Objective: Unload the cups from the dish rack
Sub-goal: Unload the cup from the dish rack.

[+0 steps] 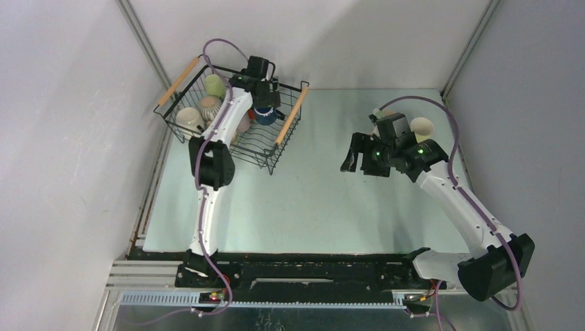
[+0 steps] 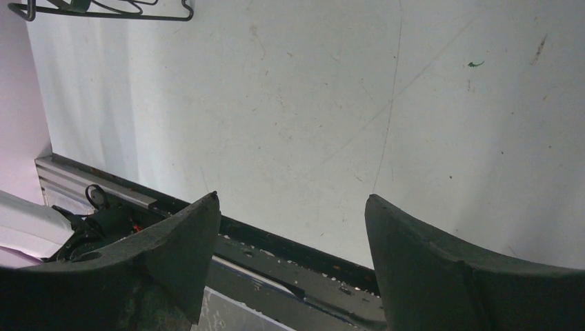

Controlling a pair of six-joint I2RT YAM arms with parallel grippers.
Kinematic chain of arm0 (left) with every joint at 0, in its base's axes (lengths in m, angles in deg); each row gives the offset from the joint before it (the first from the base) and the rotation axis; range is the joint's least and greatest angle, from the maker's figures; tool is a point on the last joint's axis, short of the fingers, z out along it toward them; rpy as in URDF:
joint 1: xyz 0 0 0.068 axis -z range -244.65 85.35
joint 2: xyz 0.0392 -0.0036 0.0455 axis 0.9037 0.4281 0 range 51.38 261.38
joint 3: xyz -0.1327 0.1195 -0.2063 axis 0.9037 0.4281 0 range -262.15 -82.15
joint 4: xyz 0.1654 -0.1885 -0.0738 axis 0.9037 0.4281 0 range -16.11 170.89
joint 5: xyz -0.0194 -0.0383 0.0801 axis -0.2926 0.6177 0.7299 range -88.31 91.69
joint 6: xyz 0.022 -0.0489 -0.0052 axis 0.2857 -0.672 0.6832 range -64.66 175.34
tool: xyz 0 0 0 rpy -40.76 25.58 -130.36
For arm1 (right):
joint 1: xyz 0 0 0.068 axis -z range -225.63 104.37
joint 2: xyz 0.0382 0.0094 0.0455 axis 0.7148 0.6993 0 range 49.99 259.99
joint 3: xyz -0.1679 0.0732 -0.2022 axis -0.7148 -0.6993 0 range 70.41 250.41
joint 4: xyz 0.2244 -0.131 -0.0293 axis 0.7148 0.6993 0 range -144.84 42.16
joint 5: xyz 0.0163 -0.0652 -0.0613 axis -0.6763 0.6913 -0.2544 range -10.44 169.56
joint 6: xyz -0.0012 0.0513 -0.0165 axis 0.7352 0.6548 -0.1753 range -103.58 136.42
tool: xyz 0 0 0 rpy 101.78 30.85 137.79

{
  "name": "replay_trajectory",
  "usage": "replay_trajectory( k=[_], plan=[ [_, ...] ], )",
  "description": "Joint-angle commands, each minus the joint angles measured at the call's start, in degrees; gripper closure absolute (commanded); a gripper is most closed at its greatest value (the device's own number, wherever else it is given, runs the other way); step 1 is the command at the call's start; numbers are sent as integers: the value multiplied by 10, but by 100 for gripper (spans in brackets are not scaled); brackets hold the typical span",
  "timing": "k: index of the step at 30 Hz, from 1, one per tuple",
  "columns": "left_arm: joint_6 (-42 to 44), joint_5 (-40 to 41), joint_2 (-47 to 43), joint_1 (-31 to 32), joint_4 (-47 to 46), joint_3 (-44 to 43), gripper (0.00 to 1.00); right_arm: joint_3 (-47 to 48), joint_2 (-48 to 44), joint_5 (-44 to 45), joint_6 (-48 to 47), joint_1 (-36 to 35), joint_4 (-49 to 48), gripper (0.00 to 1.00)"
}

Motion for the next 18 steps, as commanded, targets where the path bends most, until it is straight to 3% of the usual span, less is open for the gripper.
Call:
replay_trajectory(
  k=[1, 18],
  plan=[
    [6, -19, -78, -3, -7, 5, 84, 1, 1, 3, 3, -11, -25, 16],
    [6, -33, -148, -11, 35, 18, 89, 1, 38, -44, 27, -30, -130, 16]
  ],
)
